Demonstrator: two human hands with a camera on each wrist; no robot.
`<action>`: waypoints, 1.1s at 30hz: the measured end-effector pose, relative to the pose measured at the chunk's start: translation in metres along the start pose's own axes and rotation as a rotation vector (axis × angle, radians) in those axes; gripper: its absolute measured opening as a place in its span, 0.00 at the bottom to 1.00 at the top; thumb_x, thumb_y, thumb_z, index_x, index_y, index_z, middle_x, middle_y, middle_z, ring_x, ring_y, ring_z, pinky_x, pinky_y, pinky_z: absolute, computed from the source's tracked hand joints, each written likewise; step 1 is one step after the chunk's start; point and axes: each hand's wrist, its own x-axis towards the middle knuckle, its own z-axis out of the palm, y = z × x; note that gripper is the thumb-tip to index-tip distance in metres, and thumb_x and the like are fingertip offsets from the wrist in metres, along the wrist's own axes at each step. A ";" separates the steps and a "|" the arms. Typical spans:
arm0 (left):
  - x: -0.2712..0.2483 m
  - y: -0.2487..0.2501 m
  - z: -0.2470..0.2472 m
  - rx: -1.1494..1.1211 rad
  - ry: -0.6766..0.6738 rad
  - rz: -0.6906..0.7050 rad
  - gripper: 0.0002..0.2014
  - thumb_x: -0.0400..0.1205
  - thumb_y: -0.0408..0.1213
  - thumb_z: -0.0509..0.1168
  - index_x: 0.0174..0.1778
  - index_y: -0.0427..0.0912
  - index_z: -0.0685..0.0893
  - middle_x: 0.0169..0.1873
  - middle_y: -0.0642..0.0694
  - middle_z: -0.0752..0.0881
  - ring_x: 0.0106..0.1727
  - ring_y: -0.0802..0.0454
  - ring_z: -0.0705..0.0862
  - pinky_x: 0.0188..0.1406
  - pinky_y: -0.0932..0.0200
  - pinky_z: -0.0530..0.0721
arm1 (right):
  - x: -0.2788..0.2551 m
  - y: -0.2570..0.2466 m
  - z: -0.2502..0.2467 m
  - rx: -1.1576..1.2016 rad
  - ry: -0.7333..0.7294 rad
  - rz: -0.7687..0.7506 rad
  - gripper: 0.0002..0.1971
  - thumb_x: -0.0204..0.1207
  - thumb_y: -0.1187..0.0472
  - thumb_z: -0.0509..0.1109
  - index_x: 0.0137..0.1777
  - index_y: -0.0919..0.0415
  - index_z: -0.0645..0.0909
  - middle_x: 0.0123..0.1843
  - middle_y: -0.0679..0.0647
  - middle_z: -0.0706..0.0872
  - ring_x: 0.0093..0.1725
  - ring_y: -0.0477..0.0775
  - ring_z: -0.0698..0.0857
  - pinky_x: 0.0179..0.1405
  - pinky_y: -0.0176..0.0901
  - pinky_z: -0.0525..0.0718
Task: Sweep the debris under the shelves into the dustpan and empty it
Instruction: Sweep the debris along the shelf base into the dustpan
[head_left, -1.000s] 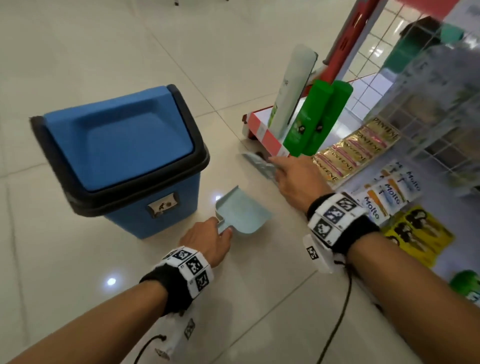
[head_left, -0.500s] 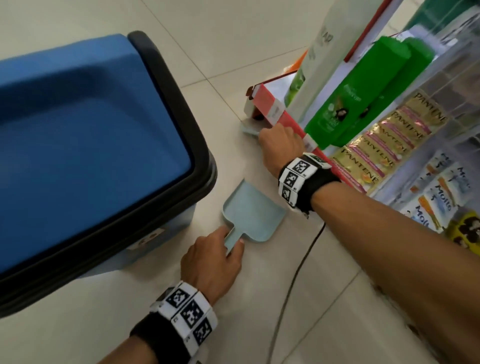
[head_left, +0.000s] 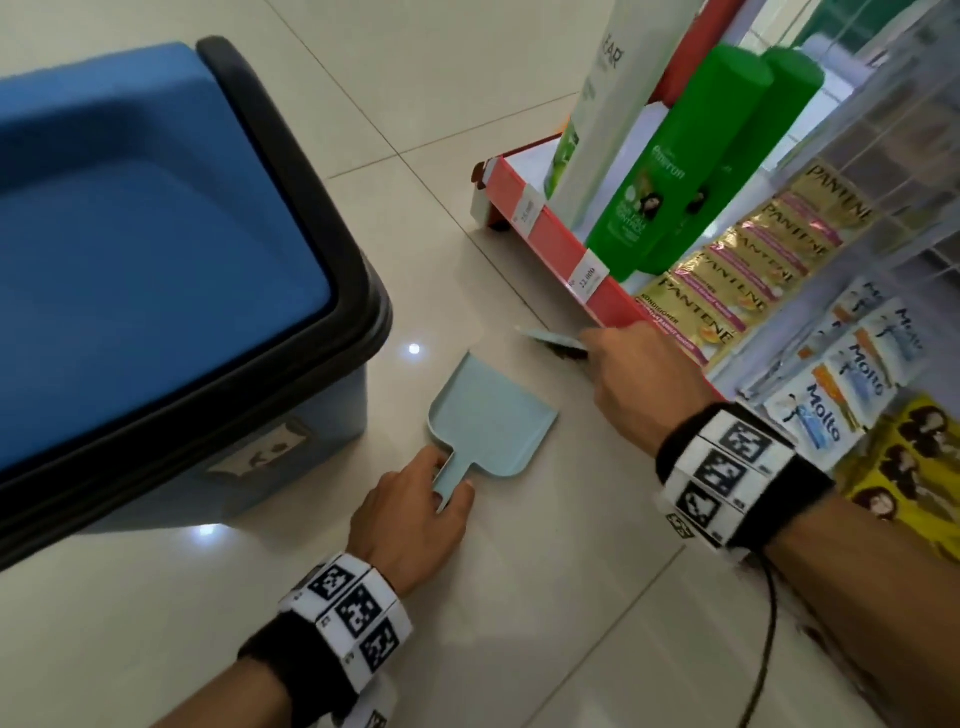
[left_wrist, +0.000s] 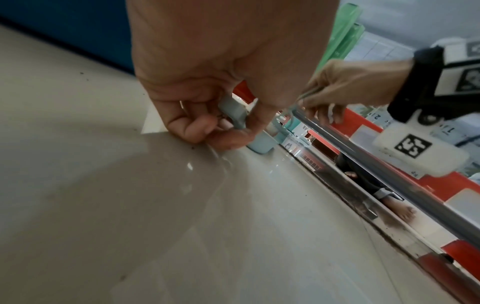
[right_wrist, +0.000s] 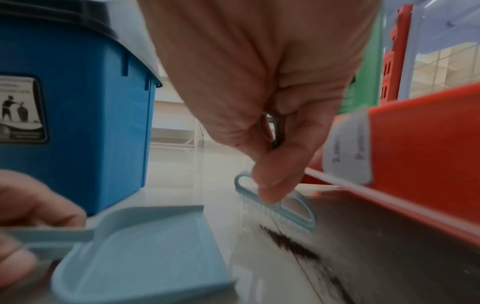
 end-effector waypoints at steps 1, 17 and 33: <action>-0.001 0.000 0.001 0.002 0.002 0.008 0.09 0.84 0.51 0.62 0.51 0.51 0.79 0.34 0.50 0.88 0.37 0.48 0.86 0.43 0.47 0.87 | 0.004 -0.003 -0.004 0.028 0.036 -0.016 0.09 0.84 0.65 0.60 0.54 0.63 0.82 0.46 0.63 0.85 0.45 0.64 0.86 0.46 0.55 0.88; -0.002 -0.009 -0.003 0.020 -0.060 0.069 0.19 0.84 0.60 0.57 0.57 0.50 0.81 0.41 0.50 0.90 0.45 0.47 0.89 0.50 0.45 0.86 | 0.014 -0.007 -0.007 -0.076 -0.191 0.018 0.13 0.84 0.66 0.59 0.62 0.66 0.82 0.46 0.61 0.82 0.47 0.62 0.83 0.48 0.52 0.84; -0.007 -0.012 -0.002 0.169 -0.110 0.104 0.20 0.84 0.62 0.56 0.64 0.56 0.80 0.43 0.51 0.91 0.46 0.46 0.89 0.50 0.47 0.86 | 0.024 -0.007 -0.006 -0.101 -0.125 -0.020 0.11 0.83 0.64 0.63 0.60 0.67 0.83 0.46 0.63 0.82 0.49 0.66 0.84 0.45 0.52 0.80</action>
